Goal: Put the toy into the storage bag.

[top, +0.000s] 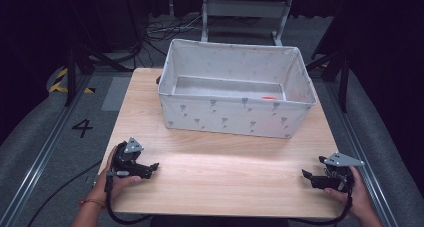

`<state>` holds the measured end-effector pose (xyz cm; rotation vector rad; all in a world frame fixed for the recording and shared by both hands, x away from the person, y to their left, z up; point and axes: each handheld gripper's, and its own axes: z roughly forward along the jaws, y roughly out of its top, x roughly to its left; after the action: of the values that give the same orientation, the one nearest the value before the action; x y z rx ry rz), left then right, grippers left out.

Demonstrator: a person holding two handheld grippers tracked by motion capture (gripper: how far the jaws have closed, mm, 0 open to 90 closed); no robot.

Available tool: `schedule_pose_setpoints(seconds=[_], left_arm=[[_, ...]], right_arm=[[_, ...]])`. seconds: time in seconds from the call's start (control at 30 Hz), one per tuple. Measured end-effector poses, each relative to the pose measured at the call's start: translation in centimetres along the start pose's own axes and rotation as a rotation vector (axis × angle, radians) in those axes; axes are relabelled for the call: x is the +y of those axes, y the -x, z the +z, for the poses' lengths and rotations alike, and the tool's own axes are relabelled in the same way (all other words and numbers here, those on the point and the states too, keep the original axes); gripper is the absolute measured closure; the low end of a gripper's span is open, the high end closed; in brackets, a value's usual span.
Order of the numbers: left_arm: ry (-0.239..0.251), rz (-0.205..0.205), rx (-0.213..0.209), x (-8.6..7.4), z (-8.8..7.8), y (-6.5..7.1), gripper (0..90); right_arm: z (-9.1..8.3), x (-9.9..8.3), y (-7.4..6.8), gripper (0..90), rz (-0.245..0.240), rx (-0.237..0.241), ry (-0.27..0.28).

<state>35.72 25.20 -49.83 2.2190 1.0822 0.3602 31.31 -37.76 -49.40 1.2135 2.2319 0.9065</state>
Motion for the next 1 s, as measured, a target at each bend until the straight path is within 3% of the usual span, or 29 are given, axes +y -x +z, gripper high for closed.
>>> schedule_pose_setpoints(seconds=[0.17, 0.27, 1.0], left_arm=[[0.002, 0.013, 0.006, 0.07, 0.03, -0.11, 0.2], [0.003, 0.013, 0.006, 0.07, 0.04, -0.10, 0.2], [0.001, -0.001, 0.016, 0.15, 0.11, 0.01, 0.2]], right_arm=[[0.57, -0.68, 0.36, 16.8, 0.075, 0.020, 0.010], [0.62, -0.72, 0.62, 16.3, 0.092, 0.027, 0.002], [0.75, -0.66, 0.56, 12.7, 0.108, 0.010, -0.005]])
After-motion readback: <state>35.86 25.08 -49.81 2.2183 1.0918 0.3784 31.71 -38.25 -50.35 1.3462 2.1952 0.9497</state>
